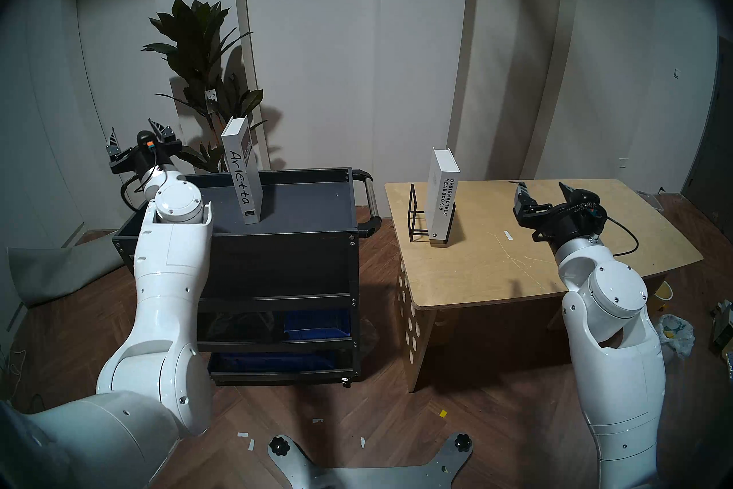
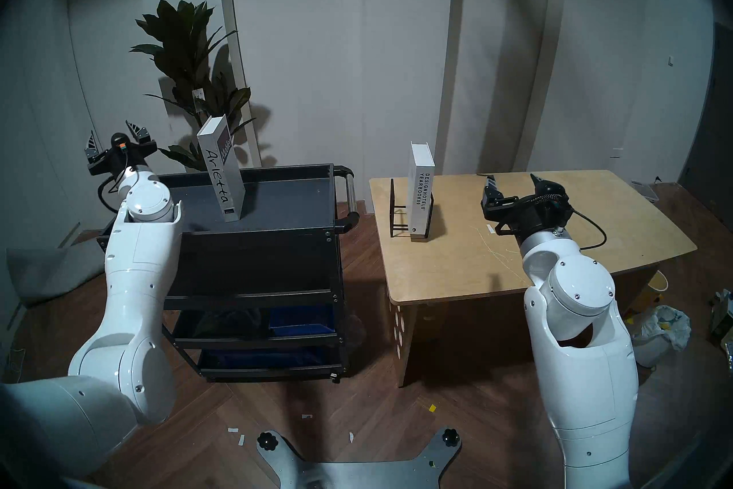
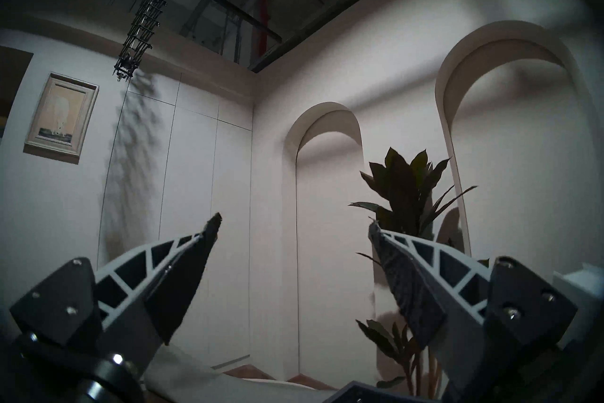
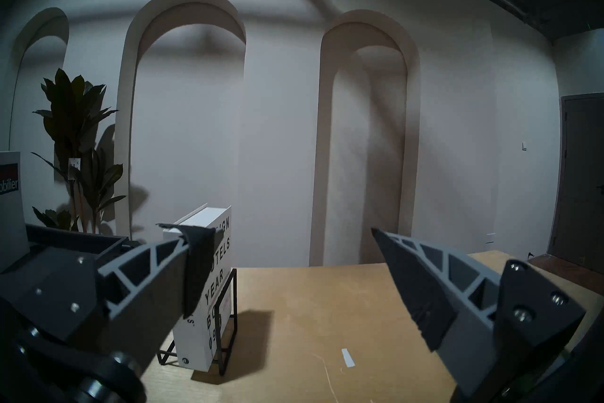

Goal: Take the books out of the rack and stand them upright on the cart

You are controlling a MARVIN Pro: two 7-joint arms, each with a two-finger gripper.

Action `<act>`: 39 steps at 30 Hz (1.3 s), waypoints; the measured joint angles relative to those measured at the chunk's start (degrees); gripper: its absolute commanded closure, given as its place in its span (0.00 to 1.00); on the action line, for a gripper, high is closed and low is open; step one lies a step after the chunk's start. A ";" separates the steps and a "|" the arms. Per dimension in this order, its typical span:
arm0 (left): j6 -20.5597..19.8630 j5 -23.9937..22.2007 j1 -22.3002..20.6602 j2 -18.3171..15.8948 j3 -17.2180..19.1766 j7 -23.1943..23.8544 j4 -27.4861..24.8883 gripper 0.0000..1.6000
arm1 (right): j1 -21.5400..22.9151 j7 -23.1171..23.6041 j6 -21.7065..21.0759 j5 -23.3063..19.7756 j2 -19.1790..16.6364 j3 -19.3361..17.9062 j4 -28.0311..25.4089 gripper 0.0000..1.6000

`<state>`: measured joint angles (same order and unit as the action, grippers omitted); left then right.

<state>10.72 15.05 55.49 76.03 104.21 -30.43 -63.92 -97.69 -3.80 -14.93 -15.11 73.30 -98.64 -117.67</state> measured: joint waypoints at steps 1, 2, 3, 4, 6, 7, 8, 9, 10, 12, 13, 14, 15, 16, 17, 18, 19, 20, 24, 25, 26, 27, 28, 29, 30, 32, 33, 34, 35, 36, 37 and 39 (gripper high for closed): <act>-0.21 0.16 0.95 -0.41 0.19 0.50 -0.26 0.00 | 0.10 0.06 0.02 0.07 0.01 0.41 0.56 0.00; -0.34 0.29 1.63 -0.68 0.29 0.88 -0.46 0.00 | 0.18 0.11 0.02 0.12 0.01 0.70 0.94 0.00; -0.56 0.51 2.81 -1.11 0.42 1.58 -0.85 0.00 | 0.37 0.17 0.04 0.24 0.03 1.24 1.64 0.00; -0.73 0.71 3.87 -1.48 0.51 2.22 -1.23 0.00 | 0.57 0.24 0.06 0.37 0.05 1.75 2.27 0.00; -0.94 1.01 5.48 -2.02 0.54 3.29 -1.86 0.00 | 0.95 0.32 0.10 0.57 0.11 2.61 3.27 0.00; -1.00 1.13 6.07 -2.20 0.54 3.71 -2.12 0.00 | 1.12 0.36 0.12 0.65 0.14 2.95 3.65 0.00; -1.07 1.28 6.87 -2.46 0.54 4.32 -2.51 0.00 | 1.36 0.41 0.15 0.76 0.21 3.44 4.18 0.00; -1.11 1.41 7.53 -2.67 0.51 4.84 -2.85 0.00 | 1.59 0.46 0.18 0.84 0.28 3.88 4.63 0.00; -1.14 1.65 8.72 -3.07 0.42 5.80 -3.57 0.00 | 2.06 0.55 0.24 1.02 0.42 4.73 5.46 0.00; -1.14 1.86 9.80 -3.44 0.31 6.67 -4.19 0.00 | 2.56 0.65 0.31 1.18 0.58 5.56 6.24 0.00; -1.13 2.01 10.59 -3.70 0.22 7.35 -4.70 0.00 | 2.98 0.70 0.36 1.31 0.72 6.17 6.83 0.00; -1.11 2.12 11.23 -3.92 0.12 7.92 -5.15 0.00 | 3.35 0.74 0.42 1.41 0.83 6.67 7.33 0.00; -1.07 2.25 11.96 -4.16 -0.01 8.61 -5.66 0.00 | 3.83 0.77 0.49 1.53 0.97 7.26 7.92 0.00; -1.04 2.34 12.50 -4.35 -0.11 9.12 -6.05 0.00 | 4.23 0.79 0.55 1.63 1.09 7.71 8.40 0.00; -1.00 2.47 13.32 -4.62 -0.25 9.89 -6.66 0.00 | 4.85 0.81 0.64 1.78 1.27 8.37 9.12 0.00; -0.98 2.55 13.93 -4.82 -0.37 10.47 -7.11 0.00 | 5.38 0.81 0.73 1.89 1.43 8.85 9.68 0.00; -0.96 2.63 14.48 -5.00 -0.46 11.02 -7.52 0.00 | 5.86 0.81 0.81 2.00 1.58 9.30 10.19 0.00; -0.94 2.72 15.25 -5.25 -0.59 11.81 -8.11 0.00 | 6.58 0.81 0.93 2.16 1.79 9.88 10.93 0.00; -0.89 3.02 18.17 -6.37 -0.88 14.90 -10.62 0.00 | 9.53 0.37 1.61 2.73 2.83 11.89 14.01 0.00; -0.89 3.04 18.34 -6.44 -0.88 15.08 -10.77 0.00 | 9.69 0.32 1.66 2.77 2.90 11.98 14.18 0.00; -0.88 3.08 18.96 -6.72 -0.88 15.77 -11.30 0.00 | 10.26 0.13 1.82 2.88 3.16 12.35 14.81 0.00; -0.88 3.11 19.39 -6.91 -0.87 16.24 -11.69 0.00 | 10.67 -0.01 1.97 2.97 3.36 12.59 15.29 0.00; -0.87 3.15 20.16 -7.24 -0.79 17.09 -12.40 0.00 | 11.42 -0.27 2.22 3.14 3.69 13.03 16.17 0.00; -0.87 3.17 20.56 -7.43 -0.74 17.53 -12.77 0.00 | 11.86 -0.41 2.33 3.22 3.88 13.25 16.68 0.00; -0.87 3.18 20.90 -7.58 -0.68 17.92 -13.07 0.00 | 12.25 -0.53 2.44 3.29 4.05 13.44 17.13 0.00; -0.86 3.22 21.91 -8.04 -0.50 19.12 -14.02 0.00 | 13.48 -0.92 2.76 3.52 4.53 13.94 18.49 0.00; -0.86 3.23 22.45 -8.27 -0.39 19.76 -14.51 0.00 | 14.17 -1.15 2.94 3.64 4.80 14.19 19.26 0.00; -0.86 3.24 22.81 -8.43 -0.32 20.18 -14.83 0.00 | 14.63 -1.30 3.07 3.72 4.98 14.34 19.77 0.00; -0.86 3.25 23.24 -8.62 -0.25 20.69 -15.23 0.00 | 15.14 -1.49 3.22 3.82 5.19 14.52 20.36 0.00; -0.87 3.25 23.78 -8.85 -0.15 21.34 -15.75 0.00 | 15.80 -1.73 3.42 3.94 5.47 14.71 21.14 0.00; -0.87 3.25 24.09 -8.97 -0.10 21.73 -16.03 0.00 | 16.18 -1.86 3.54 4.01 5.62 14.81 21.61 0.00; -0.87 3.25 24.84 -9.28 0.02 22.74 -16.77 0.00 | 17.12 -2.20 3.84 4.19 6.00 15.03 22.84 0.00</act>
<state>9.85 18.30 80.33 66.75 104.23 -7.70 -80.69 -80.57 -6.00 -11.09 -10.92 79.29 -83.61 -94.84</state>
